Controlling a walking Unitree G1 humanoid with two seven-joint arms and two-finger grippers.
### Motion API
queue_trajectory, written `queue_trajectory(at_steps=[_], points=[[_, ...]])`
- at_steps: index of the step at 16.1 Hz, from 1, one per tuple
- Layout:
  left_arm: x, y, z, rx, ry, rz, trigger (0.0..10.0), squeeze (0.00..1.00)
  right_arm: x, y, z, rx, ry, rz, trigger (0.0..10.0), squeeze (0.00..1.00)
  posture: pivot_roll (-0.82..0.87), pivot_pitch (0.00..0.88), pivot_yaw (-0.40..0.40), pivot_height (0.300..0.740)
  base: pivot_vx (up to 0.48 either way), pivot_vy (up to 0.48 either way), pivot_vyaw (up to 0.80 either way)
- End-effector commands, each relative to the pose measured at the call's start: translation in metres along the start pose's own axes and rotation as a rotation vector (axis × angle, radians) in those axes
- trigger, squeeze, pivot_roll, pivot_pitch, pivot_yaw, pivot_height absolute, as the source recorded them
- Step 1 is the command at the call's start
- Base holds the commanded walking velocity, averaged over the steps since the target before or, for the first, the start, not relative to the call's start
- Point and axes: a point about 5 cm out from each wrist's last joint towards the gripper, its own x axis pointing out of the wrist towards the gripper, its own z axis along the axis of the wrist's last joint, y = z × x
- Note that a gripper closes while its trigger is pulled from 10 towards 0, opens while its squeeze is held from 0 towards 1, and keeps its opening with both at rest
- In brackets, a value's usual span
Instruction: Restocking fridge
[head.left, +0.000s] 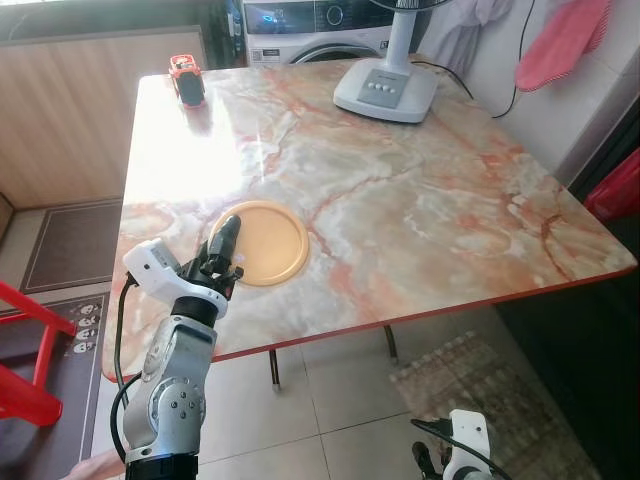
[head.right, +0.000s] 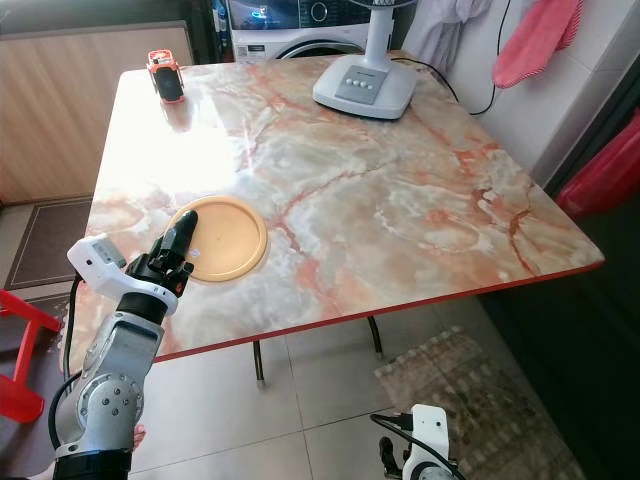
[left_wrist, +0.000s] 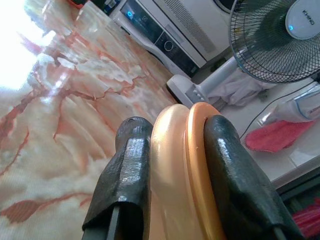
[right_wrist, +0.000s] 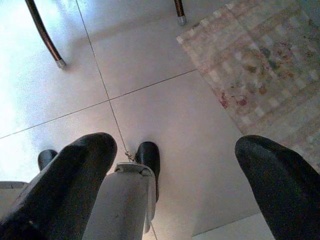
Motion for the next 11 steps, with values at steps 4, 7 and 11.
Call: queue_trajectory(at_steps=[4, 7, 11], points=[[-0.0009, -0.0059, -0.0001, 0.012, 0.009, -0.015, 10.0, 0.00, 0.0005, 0.0025, 0.0015, 0.017, -0.016, -0.020, 10.0, 0.00, -0.10, 0.069, -0.038, 0.740, 0.000, 0.000, 0.00], [-0.0011, -0.0074, -0.0015, 0.019, 0.017, -0.022, 10.0, 0.00, 0.0005, 0.0030, 0.0021, 0.014, -0.023, -0.015, 10.0, 0.00, -0.10, 0.070, -0.038, 0.740, 0.000, 0.000, 0.00], [-0.0010, -0.0082, -0.0022, 0.017, 0.020, -0.025, 10.0, 0.00, -0.0007, 0.0008, 0.0001, 0.035, -0.041, -0.014, 10.0, 0.00, -0.10, 0.072, -0.036, 0.740, 0.000, 0.000, 0.00]])
